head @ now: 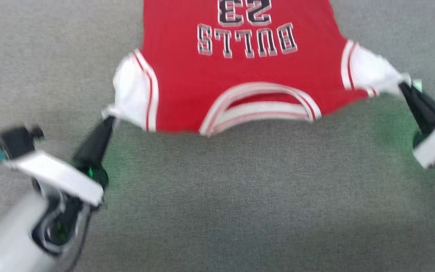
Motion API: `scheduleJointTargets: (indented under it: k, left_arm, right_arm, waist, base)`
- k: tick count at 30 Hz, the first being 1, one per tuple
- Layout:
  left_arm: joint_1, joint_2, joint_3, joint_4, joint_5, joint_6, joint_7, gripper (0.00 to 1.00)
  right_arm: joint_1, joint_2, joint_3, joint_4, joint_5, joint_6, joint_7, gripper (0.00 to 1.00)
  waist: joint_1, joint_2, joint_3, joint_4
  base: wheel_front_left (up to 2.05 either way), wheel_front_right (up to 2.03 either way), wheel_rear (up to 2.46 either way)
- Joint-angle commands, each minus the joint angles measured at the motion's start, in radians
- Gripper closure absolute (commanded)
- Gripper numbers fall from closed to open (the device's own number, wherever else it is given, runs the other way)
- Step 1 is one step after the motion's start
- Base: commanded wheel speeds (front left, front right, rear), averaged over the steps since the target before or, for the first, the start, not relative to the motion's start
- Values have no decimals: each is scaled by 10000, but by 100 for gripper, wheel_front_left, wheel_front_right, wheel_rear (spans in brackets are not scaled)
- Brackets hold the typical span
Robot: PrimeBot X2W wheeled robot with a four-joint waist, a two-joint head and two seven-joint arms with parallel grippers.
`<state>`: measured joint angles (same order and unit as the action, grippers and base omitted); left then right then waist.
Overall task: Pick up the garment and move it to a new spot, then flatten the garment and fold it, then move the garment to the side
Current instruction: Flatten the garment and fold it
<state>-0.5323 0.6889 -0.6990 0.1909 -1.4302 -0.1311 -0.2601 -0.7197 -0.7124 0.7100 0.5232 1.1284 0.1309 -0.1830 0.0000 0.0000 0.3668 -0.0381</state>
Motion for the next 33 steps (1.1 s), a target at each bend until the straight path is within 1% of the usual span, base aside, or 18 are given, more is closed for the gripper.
scheduleJointTargets:
  k: [1, 3, 5, 11, 15, 17, 19, 23, 26, 29, 33]
  left_arm:
    - [578, -84, 172, -179, 65, 12, -70, 100]
    - [1275, -20, 235, -454, 317, 12, -70, 100]
    - [1946, -75, 356, -858, 345, 12, -70, 100]
    - [3452, 248, 425, -2138, 588, 12, -68, 100]
    - [4244, 431, 603, -2731, 711, 12, -65, 100]
    - [4607, 577, 728, -2993, 825, 12, -64, 100]
    - [4875, 641, 804, -3203, 903, 12, -64, 100]
    - [5009, 621, 692, -3244, 1045, 12, -52, 100]
    - [4629, 474, 424, -2855, 1274, 12, 160, 100]
    - [4204, 188, 133, -2403, 1467, 12, 354, 100]
    - [3691, -96, -180, -1577, 1755, 12, 506, 100]
  right_arm:
    - [552, -269, -130, -302, 150, -3, 86, 100]
    - [1249, -619, -336, -775, 306, -4, 168, 100]
    - [1936, -934, -559, -1248, 420, -4, 266, 100]
    - [3927, -1787, -1274, -2868, 449, -4, 534, 100]
    - [5342, -2160, -2012, -3908, 518, -3, 791, 100]
    - [6031, -2242, -2486, -4442, 653, -3, 902, 100]
    - [6695, -2341, -2954, -4919, 556, -3, 1051, 100]
    - [7505, -2040, -3765, -5605, 178, -3, 1477, 100]
    - [7561, -1557, -4030, -5866, -334, -3, 2143, 100]
    - [7347, -984, -4081, -5865, -758, -3, 2908, 100]
    - [7164, -312, -4109, -5444, -1379, -3, 3677, 100]
  waist:
    - [0, 0, -261, 122]
    - [0, 0, -383, 172]
    - [0, 0, -479, 220]
    - [0, 0, -545, 391]
    - [0, 0, -543, 428]
    - [0, 0, -533, 445]
    - [0, 0, -512, 452]
    - [0, 0, -453, 423]
    - [0, 0, -413, 427]
    - [0, 0, -346, 484]
    - [0, 0, -248, 558]
  base:
    - [0, 0, 0]
    - [0, 0, 0]
    - [0, 0, 0]
    - [0, 0, 0]
    - [0, 0, 0]
    - [0, 0, 0]
    - [0, 0, 0]
    - [0, 0, 0]
    - [0, 0, 0]
    - [0, 0, 0]
    - [0, 0, 0]
